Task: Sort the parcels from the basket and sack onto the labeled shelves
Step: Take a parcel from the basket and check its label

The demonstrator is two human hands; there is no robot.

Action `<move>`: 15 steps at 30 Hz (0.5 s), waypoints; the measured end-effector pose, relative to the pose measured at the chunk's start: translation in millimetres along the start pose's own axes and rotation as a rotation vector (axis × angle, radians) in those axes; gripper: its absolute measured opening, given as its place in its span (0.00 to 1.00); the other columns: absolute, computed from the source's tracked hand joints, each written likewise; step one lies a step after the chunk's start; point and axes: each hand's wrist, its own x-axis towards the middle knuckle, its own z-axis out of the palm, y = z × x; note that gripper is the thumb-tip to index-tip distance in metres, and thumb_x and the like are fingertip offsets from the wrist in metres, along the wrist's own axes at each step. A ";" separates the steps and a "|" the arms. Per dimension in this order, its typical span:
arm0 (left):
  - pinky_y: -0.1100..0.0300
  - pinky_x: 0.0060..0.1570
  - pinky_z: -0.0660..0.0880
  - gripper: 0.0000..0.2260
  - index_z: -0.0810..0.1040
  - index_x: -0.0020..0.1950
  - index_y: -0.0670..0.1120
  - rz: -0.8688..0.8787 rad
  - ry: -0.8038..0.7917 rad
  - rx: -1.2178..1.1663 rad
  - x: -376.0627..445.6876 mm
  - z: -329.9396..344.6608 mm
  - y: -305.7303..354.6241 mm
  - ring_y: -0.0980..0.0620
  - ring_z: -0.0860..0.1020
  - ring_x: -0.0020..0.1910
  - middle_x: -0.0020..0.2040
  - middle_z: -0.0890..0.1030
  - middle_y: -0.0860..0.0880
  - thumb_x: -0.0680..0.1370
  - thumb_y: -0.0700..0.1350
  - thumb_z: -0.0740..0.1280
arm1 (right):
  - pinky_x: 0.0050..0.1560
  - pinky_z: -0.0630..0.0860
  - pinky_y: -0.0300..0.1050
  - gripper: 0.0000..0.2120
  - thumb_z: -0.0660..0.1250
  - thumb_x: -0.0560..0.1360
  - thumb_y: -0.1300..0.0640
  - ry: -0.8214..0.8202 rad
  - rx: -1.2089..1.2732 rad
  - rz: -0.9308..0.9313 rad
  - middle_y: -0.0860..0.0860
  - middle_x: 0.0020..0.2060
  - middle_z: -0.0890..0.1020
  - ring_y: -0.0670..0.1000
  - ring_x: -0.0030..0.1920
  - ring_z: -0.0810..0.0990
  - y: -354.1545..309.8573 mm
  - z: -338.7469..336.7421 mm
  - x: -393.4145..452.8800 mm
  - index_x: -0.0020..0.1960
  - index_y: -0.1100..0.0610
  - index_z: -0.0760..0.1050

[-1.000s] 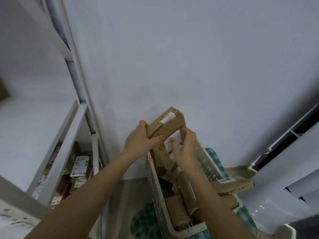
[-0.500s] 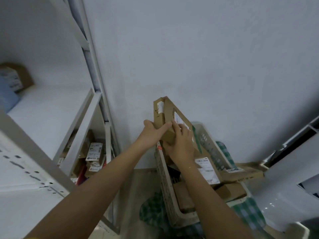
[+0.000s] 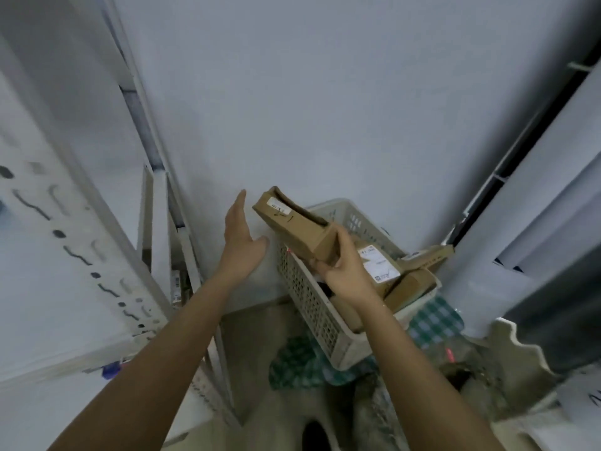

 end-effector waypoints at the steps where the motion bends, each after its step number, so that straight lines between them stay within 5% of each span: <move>1: 0.55 0.74 0.52 0.39 0.47 0.78 0.53 0.003 -0.019 -0.033 -7.0 -1.9 0.5 0.50 0.51 0.77 0.79 0.50 0.50 0.76 0.37 0.68 | 0.65 0.73 0.40 0.32 0.70 0.73 0.68 -0.001 0.040 0.021 0.30 0.59 0.74 0.36 0.63 0.73 -3.0 1.3 -13.3 0.65 0.39 0.65; 5: 0.55 0.72 0.57 0.41 0.48 0.79 0.52 0.036 -0.130 -0.164 -37.5 5.8 14.3 0.54 0.55 0.75 0.78 0.52 0.48 0.74 0.44 0.72 | 0.61 0.72 0.31 0.30 0.70 0.74 0.68 0.067 0.104 0.158 0.46 0.65 0.72 0.35 0.63 0.71 -15.0 -7.1 -69.6 0.70 0.51 0.63; 9: 0.60 0.69 0.60 0.39 0.50 0.78 0.54 0.046 -0.302 -0.258 -69.4 36.1 20.9 0.60 0.59 0.69 0.72 0.58 0.57 0.75 0.39 0.70 | 0.54 0.70 0.24 0.30 0.69 0.74 0.68 0.204 0.081 0.243 0.44 0.65 0.71 0.32 0.61 0.69 -25.7 -34.7 -130.1 0.69 0.47 0.62; 11: 0.50 0.72 0.63 0.40 0.51 0.78 0.53 0.060 -0.382 -0.241 -84.8 56.2 22.0 0.56 0.60 0.72 0.74 0.60 0.55 0.74 0.35 0.70 | 0.54 0.70 0.25 0.31 0.69 0.74 0.67 0.274 0.065 0.288 0.43 0.65 0.71 0.36 0.62 0.70 -26.8 -51.0 -160.9 0.71 0.49 0.62; 15: 0.56 0.67 0.69 0.42 0.48 0.78 0.57 0.066 -0.584 -0.212 -125.0 101.5 39.3 0.51 0.58 0.75 0.78 0.57 0.51 0.75 0.33 0.68 | 0.58 0.69 0.35 0.30 0.68 0.74 0.68 0.429 0.038 0.371 0.40 0.61 0.72 0.35 0.60 0.70 -25.4 -84.6 -222.3 0.70 0.49 0.63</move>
